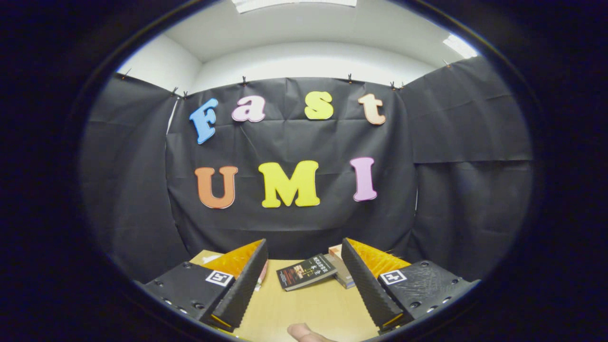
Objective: Open the storage box then place both shoes into the box .Put the left shoe in first, then the right shoe, with the right side of both shoes facing outward in a uniform manner.
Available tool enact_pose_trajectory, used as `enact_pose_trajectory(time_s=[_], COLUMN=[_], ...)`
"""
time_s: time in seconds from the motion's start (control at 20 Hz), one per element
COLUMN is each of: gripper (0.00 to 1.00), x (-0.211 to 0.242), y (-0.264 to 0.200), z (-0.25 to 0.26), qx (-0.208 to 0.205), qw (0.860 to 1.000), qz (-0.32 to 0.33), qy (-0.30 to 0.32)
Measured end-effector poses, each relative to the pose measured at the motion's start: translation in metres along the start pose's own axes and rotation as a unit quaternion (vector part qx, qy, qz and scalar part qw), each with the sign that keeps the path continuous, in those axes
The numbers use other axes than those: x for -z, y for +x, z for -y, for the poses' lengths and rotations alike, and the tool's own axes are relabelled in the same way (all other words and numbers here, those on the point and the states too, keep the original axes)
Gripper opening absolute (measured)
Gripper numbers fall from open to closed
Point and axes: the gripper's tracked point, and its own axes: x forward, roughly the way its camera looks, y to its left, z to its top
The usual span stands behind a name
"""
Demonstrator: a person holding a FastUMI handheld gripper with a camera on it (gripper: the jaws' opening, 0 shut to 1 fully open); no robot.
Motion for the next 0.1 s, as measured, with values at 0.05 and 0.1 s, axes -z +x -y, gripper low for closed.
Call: enact_pose_trajectory(time_s=[0.05,0.1], gripper=[0.96,0.96], x=[0.0001,-0.0018], y=[-0.0015,-0.0025], z=[-0.0007,-0.0024], qx=[0.003,0.005], qw=[1.0,1.0], qz=[0.003,0.006], qy=[-0.002,-0.003])
